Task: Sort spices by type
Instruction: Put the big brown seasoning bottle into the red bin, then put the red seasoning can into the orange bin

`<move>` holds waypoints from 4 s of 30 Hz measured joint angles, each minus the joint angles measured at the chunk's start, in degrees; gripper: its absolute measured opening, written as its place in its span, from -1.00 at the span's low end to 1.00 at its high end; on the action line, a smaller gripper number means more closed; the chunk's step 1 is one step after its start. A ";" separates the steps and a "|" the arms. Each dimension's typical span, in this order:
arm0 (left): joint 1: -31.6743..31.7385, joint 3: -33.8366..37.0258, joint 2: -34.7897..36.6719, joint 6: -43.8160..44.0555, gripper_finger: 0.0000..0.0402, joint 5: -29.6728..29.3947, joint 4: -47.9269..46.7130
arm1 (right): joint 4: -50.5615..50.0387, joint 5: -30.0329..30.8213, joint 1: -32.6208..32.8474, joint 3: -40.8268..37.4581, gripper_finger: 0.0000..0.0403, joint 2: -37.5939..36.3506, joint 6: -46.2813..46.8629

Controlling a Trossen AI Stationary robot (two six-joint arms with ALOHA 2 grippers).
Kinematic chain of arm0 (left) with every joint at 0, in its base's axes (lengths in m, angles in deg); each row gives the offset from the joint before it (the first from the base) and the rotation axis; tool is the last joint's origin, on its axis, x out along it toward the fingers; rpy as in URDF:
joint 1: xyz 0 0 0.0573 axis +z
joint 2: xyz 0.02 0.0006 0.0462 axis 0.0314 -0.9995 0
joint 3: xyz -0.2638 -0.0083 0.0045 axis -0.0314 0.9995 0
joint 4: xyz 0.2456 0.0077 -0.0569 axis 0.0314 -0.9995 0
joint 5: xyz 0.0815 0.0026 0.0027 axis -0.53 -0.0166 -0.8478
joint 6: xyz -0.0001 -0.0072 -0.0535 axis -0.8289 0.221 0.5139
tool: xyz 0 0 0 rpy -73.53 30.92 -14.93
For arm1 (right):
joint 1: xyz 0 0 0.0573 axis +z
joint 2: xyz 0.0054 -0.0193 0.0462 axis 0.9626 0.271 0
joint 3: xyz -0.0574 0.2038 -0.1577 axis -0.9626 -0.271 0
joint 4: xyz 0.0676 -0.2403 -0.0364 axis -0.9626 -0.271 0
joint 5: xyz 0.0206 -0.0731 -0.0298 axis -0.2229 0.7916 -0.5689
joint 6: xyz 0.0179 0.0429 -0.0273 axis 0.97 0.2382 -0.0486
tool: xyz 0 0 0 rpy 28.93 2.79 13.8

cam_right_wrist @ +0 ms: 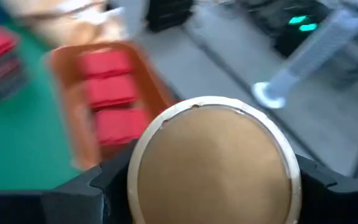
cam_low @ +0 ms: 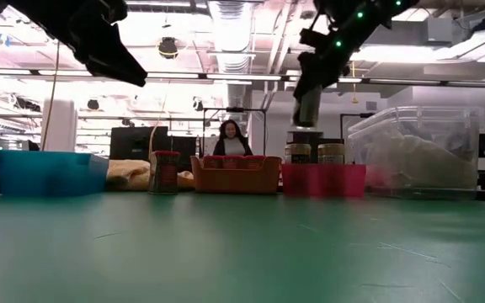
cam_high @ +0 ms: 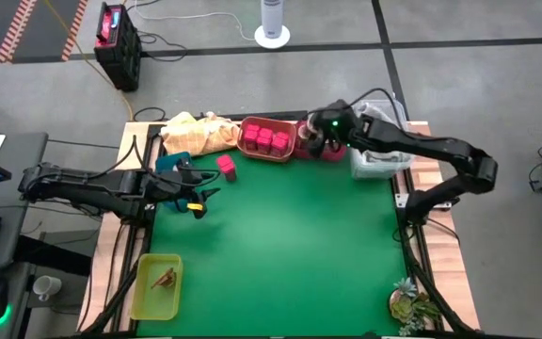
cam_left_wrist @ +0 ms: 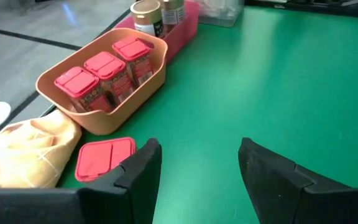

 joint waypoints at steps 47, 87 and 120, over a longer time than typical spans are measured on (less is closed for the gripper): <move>0.00 0.00 -0.02 -6.57 0.02 -0.60 2.01 | -1.89 -11.32 -14.03 -1.25 0.89 12.51 3.83; 13.78 -10.99 -15.56 -17.11 -0.11 8.06 -8.48 | 18.86 -2.83 27.53 -9.05 0.86 10.37 10.64; 21.91 -40.39 -52.19 -66.21 0.18 4.13 -39.74 | 34.29 1.09 40.23 -20.99 0.67 9.47 17.89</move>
